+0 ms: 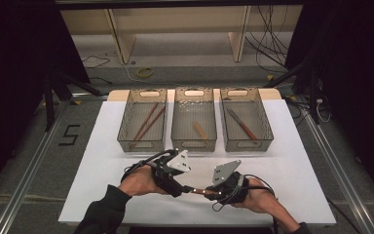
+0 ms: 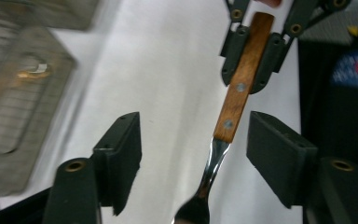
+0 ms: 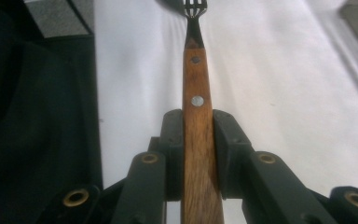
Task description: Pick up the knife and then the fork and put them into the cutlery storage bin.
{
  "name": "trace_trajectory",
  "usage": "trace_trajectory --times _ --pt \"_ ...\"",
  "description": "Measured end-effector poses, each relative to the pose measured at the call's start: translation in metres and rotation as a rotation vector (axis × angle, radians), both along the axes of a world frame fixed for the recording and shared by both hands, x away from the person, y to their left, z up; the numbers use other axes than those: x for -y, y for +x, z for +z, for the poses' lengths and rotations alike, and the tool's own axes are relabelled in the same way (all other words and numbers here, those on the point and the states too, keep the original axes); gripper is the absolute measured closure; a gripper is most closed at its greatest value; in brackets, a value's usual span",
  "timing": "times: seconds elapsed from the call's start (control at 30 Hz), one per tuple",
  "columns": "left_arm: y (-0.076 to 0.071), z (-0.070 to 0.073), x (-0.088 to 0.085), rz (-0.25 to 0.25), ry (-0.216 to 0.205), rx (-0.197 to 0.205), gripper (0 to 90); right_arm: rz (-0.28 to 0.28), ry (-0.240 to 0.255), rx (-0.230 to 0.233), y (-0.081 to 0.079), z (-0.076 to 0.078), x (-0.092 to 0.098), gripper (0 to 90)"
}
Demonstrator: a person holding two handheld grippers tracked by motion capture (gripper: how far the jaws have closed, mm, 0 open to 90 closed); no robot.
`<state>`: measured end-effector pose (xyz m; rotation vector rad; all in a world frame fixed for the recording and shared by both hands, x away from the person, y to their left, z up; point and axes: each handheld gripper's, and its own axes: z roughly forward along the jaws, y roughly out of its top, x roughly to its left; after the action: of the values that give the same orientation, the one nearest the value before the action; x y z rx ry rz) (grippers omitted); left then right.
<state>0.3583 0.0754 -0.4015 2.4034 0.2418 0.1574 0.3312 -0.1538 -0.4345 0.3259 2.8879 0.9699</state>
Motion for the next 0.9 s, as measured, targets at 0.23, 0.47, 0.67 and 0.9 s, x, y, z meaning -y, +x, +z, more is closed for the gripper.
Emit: trace_trajectory --times 0.23,0.47,0.67,0.9 --pt "0.008 0.004 -0.023 0.141 -0.140 0.008 25.6 -0.125 0.034 0.051 0.013 0.016 0.027 76.0" --pt "0.013 -0.005 -0.046 0.265 -0.210 -0.008 23.7 -0.242 0.079 0.094 0.025 0.034 0.053 76.0" --pt "0.017 -0.016 -0.065 0.351 -0.250 -0.022 22.8 -0.342 0.115 0.128 0.039 0.049 0.072 76.0" --pt "0.017 -0.030 -0.080 0.413 -0.276 -0.031 22.8 -0.426 0.128 0.151 0.058 0.060 0.087 76.1"
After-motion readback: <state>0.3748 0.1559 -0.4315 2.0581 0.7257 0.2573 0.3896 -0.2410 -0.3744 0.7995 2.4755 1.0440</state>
